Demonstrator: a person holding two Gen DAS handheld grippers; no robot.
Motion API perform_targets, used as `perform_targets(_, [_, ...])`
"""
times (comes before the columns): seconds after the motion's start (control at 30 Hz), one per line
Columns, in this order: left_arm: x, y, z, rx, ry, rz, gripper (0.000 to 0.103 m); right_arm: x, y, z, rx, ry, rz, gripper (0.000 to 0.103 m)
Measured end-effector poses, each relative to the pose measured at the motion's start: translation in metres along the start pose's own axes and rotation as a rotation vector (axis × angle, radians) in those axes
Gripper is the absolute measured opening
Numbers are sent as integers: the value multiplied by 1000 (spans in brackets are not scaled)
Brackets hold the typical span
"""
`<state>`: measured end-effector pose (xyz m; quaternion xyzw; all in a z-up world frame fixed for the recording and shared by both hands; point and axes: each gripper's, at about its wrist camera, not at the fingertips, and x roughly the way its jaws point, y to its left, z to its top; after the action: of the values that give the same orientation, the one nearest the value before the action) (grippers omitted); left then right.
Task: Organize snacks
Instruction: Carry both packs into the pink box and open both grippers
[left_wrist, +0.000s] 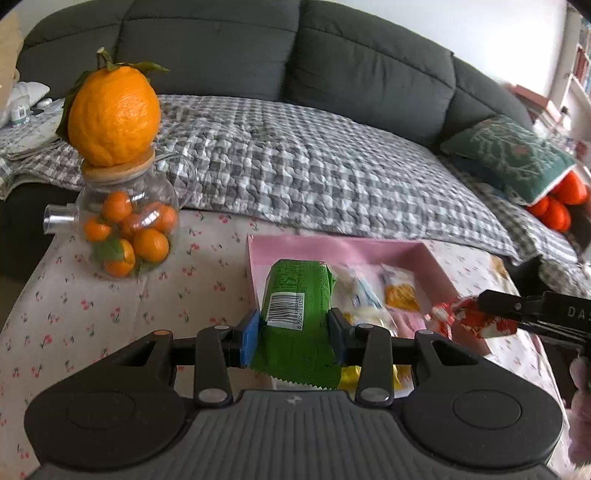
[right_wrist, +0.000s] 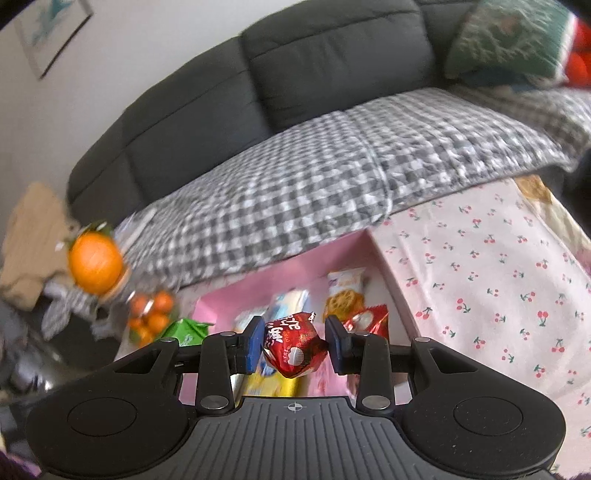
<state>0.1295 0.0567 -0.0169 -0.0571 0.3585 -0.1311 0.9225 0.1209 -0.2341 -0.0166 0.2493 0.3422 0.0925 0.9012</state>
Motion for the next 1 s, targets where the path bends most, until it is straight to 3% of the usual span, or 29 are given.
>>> perform_targets(0.33, [48,-11,9,74,31,61,36,54,-3,21,35,18,-42,34])
perform_targets(0.8, [71,-23,11,156,-24,74,37,95,-4,19,-7,40,-78,36])
perform_targets(0.9, [70,-25,10,179,-24,77,38,95,-1,18,-16,44,-70,40])
perform_targets(1.0, [68,-23,11,171,-22,76,45,94,1,18,-18,47,-64,53])
